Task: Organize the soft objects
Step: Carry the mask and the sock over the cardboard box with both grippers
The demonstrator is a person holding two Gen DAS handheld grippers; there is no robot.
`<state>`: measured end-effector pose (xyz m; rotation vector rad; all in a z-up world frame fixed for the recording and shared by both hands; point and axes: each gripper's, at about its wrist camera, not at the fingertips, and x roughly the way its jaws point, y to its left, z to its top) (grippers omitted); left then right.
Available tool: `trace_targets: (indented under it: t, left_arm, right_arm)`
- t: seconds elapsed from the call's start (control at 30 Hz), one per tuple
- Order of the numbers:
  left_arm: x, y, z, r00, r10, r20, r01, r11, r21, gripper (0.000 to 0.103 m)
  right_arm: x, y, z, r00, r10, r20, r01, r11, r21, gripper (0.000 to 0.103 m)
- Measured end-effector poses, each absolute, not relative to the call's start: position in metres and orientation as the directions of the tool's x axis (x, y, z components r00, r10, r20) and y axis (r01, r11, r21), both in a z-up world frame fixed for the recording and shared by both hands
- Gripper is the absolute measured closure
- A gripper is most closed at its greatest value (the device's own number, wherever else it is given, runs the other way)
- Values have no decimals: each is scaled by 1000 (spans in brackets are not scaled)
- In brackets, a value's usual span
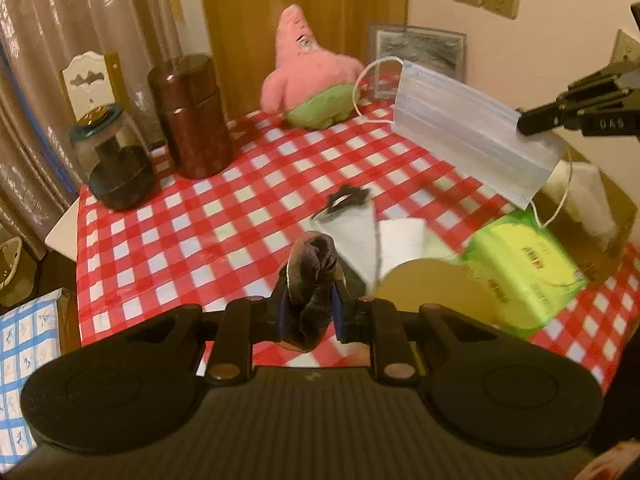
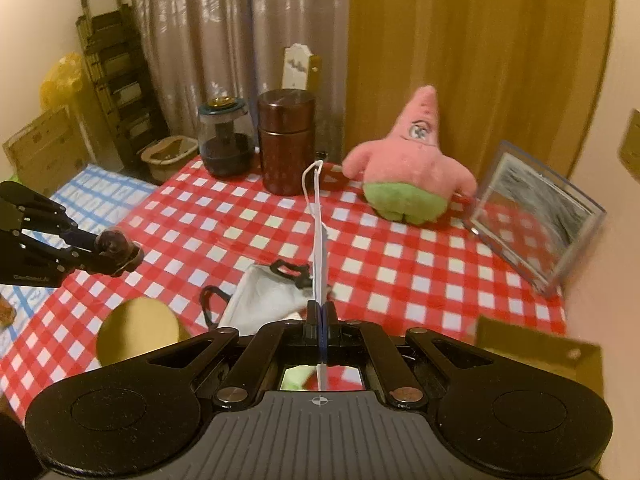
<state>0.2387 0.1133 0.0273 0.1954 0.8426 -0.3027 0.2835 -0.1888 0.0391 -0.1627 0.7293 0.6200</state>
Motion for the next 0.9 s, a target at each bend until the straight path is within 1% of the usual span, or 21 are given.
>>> trace_targets:
  t: [0.37, 0.9]
  left_arm:
    - [214, 47, 68, 643, -261, -720, 370, 929, -6, 84]
    - [198, -41, 85, 618, -334, -712, 449, 893, -30, 84]
  right_arm:
    - [234, -253, 67, 634, 433, -640, -508, 858, 77, 103]
    - [188, -340, 82, 700, 346, -625, -391, 918, 70, 103]
